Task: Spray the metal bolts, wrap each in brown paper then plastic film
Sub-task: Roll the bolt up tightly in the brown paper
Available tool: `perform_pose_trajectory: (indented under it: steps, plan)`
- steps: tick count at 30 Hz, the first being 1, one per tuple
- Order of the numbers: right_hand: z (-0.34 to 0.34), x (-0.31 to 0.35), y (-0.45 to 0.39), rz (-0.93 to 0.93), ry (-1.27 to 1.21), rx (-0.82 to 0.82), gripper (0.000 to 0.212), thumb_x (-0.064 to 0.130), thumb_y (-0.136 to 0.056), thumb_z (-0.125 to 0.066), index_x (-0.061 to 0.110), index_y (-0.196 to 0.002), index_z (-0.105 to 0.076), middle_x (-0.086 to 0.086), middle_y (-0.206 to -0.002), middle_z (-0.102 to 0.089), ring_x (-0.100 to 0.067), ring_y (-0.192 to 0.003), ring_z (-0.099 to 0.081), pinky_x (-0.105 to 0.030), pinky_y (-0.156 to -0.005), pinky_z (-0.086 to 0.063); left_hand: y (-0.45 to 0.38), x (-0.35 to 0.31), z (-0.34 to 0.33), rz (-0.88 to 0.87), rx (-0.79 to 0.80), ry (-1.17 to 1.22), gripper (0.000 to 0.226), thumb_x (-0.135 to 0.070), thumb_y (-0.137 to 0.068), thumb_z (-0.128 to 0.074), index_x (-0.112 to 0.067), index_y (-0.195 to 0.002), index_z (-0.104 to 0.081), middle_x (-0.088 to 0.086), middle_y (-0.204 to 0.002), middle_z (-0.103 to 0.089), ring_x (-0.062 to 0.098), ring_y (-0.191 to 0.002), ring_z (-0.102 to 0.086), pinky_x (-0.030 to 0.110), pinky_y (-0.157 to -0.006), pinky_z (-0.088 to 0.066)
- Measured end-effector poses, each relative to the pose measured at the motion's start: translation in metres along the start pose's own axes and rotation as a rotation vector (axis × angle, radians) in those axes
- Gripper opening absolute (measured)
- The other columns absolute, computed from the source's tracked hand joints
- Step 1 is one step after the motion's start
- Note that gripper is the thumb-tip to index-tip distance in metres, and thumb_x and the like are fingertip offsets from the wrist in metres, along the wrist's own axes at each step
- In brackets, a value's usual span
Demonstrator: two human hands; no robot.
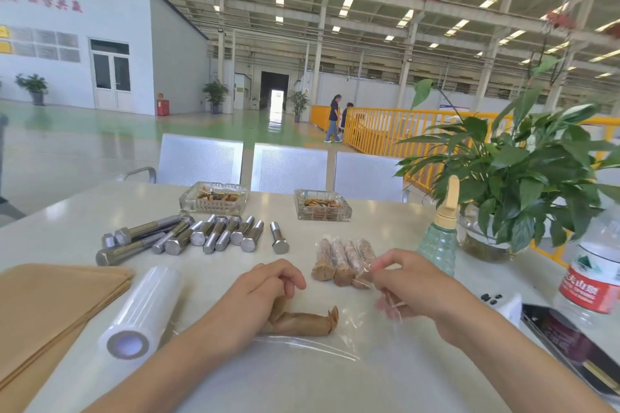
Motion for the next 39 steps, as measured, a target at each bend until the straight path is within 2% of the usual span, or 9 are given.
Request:
perform_pose_trajectory:
  steps: [4, 7, 12, 15, 19, 27, 32, 36, 39]
  plan:
    - [-0.014, 0.028, 0.012, 0.067, -0.162, 0.088, 0.019, 0.006, -0.092, -0.055, 0.015, -0.103, -0.067, -0.002, -0.063, -0.065, -0.014, -0.059, -0.065, -0.034, -0.069, -0.059, 0.0, 0.003, 0.01, 0.062, -0.088, 0.185, 0.041, 0.012, -0.086, -0.034, -0.009, -0.089, -0.069, -0.002, -0.081, -0.061, 0.018, -0.058, -0.047, 0.022, -0.051, -0.036]
    - [-0.023, 0.041, 0.015, 0.094, -0.227, 0.116, 0.02, 0.004, -0.092, -0.054, 0.014, -0.103, -0.067, -0.002, -0.061, -0.062, -0.017, -0.063, -0.064, -0.033, -0.068, -0.06, 0.005, 0.002, 0.018, 0.107, -0.118, 0.13, 0.054, 0.016, -0.086, -0.033, -0.022, -0.082, -0.071, -0.012, -0.078, -0.063, 0.013, -0.054, -0.054, 0.02, -0.048, -0.035]
    - [-0.032, 0.057, 0.014, 0.129, -0.131, 0.157, 0.026, 0.004, -0.089, -0.053, 0.019, -0.108, -0.066, -0.003, -0.062, -0.064, -0.015, -0.055, -0.058, -0.025, -0.056, -0.055, 0.017, -0.01, 0.035, 0.058, -0.201, -0.546, 0.028, -0.011, -0.084, -0.063, -0.039, -0.087, -0.063, -0.013, -0.098, -0.059, 0.002, -0.081, -0.054, 0.013, -0.066, -0.04]
    - [-0.039, 0.061, 0.012, 0.142, -0.081, 0.173, 0.025, 0.006, -0.089, -0.056, 0.02, -0.106, -0.067, 0.0, -0.061, -0.064, -0.014, -0.054, -0.058, -0.024, -0.056, -0.052, 0.022, -0.017, 0.034, 0.077, -0.232, -0.735, 0.011, -0.033, -0.086, -0.066, -0.036, -0.082, -0.057, -0.013, -0.089, -0.056, 0.003, -0.073, -0.053, 0.018, -0.059, -0.037]
    - [-0.067, 0.072, 0.011, 0.175, -0.024, 0.223, 0.025, 0.007, -0.086, -0.057, 0.022, -0.105, -0.065, 0.002, -0.061, -0.066, -0.012, -0.057, -0.061, -0.024, -0.059, -0.054, 0.021, -0.022, 0.027, 0.142, -0.23, -0.831, 0.009, -0.033, -0.088, -0.055, -0.033, -0.079, -0.058, -0.012, -0.08, -0.059, 0.002, -0.072, -0.056, 0.017, -0.049, -0.028]
    - [-0.135, 0.07, -0.001, 0.142, 0.214, 0.225, 0.019, 0.007, -0.081, -0.06, 0.026, -0.082, -0.064, -0.008, -0.082, -0.076, -0.028, -0.074, -0.073, -0.035, -0.07, -0.06, 0.02, -0.021, 0.03, 0.182, -0.125, -0.794, 0.024, -0.021, -0.094, -0.052, -0.033, -0.074, -0.054, -0.01, -0.08, -0.063, 0.012, -0.079, -0.059, 0.014, -0.054, -0.037]
    - [-0.136, 0.068, 0.0, 0.135, 0.246, 0.277, 0.023, 0.006, -0.084, -0.052, 0.025, -0.089, -0.062, 0.006, -0.058, -0.069, -0.009, -0.061, -0.067, -0.021, -0.056, -0.054, 0.025, -0.024, 0.039, 0.227, -0.041, -0.54, 0.014, -0.027, -0.097, -0.052, -0.029, -0.104, -0.064, -0.008, -0.083, -0.072, 0.002, -0.07, -0.065, 0.019, -0.065, -0.052]
    - [-0.135, 0.071, 0.007, 0.15, 0.288, 0.266, 0.031, 0.012, -0.08, -0.046, 0.027, -0.102, -0.062, 0.003, -0.069, -0.074, -0.018, -0.075, -0.072, -0.033, -0.077, -0.061, 0.029, -0.026, 0.034, 0.173, -0.004, -0.545, 0.014, -0.036, -0.093, -0.065, -0.032, -0.103, -0.057, -0.009, -0.084, -0.07, -0.006, -0.057, -0.055, 0.011, -0.052, -0.041]
    - [-0.135, 0.073, 0.011, 0.205, 0.321, 0.271, 0.042, 0.011, -0.078, -0.046, 0.032, -0.113, -0.057, 0.0, -0.087, -0.08, -0.022, -0.095, -0.073, -0.043, -0.092, -0.059, 0.029, -0.026, 0.033, 0.179, -0.006, -0.596, 0.019, -0.027, -0.091, -0.068, -0.033, -0.101, -0.053, -0.008, -0.087, -0.069, 0.001, -0.069, -0.061, 0.011, -0.053, -0.041]
Point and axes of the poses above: each hand's wrist, its own y-axis away from the middle knuckle, its own z-axis out of the back of the hand, x = y × z, the point moved 7 cm from there along -y, towards the middle knuckle
